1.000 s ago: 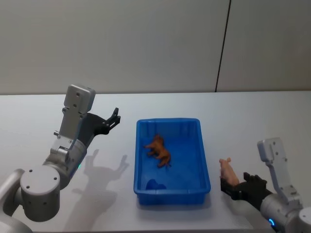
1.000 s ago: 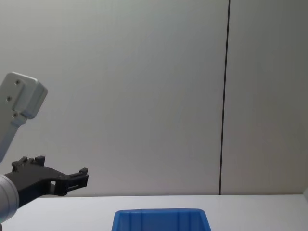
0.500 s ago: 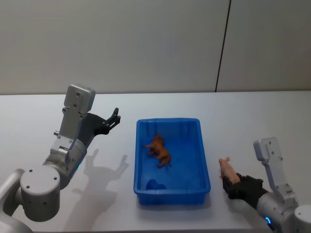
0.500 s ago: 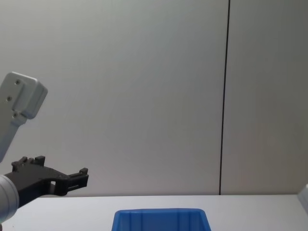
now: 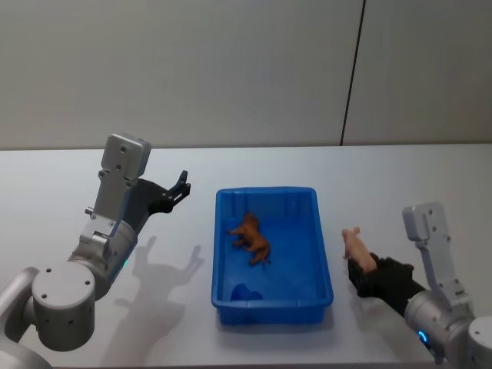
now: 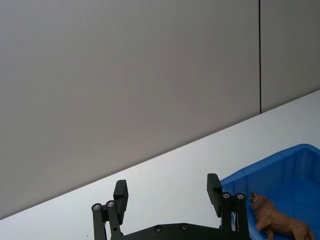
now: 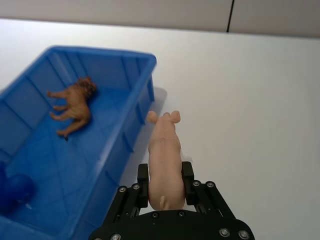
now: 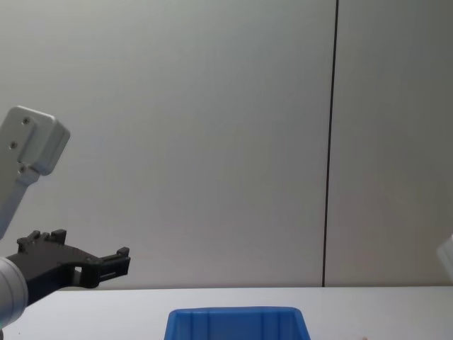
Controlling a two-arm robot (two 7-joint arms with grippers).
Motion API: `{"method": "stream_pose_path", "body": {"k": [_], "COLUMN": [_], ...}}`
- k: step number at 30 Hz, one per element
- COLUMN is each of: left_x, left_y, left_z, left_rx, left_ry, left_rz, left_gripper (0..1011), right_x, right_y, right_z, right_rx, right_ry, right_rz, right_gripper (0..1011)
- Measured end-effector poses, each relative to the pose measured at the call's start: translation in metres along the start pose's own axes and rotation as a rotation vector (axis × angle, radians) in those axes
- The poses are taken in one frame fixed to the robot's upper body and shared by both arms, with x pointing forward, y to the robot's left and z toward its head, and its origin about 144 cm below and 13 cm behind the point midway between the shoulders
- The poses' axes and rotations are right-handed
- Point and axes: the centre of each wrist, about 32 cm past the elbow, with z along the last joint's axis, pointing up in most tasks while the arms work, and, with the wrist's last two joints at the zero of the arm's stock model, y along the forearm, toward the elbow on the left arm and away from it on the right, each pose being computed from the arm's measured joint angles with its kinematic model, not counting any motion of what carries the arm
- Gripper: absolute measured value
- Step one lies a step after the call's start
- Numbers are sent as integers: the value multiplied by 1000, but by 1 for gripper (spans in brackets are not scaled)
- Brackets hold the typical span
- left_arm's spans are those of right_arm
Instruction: Pick up the two dolls from the table and place them into the box.
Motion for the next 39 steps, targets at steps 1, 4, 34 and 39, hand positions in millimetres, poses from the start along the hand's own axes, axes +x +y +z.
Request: {"method": "stream_pose_path", "body": {"k": [1, 4, 34, 39], "left_x": [0, 0, 0, 0], "left_y": [0, 0, 0, 0], "left_z": [0, 0, 0, 0], "left_rx": [0, 0, 0, 0], "left_ry": [0, 0, 0, 0], "left_rz": [0, 0, 0, 0], "left_gripper": [1001, 1001, 1001, 1001], "right_x": [0, -2, -33, -39], "right_y": [0, -2, 12, 17], "right_z": [1, 6, 55, 60], "right_rx": [8, 47, 374, 393], "right_ry": [-3, -16, -177, -194], "right_rz": [3, 18, 366, 404], "right_gripper": [376, 376, 520, 706]}}
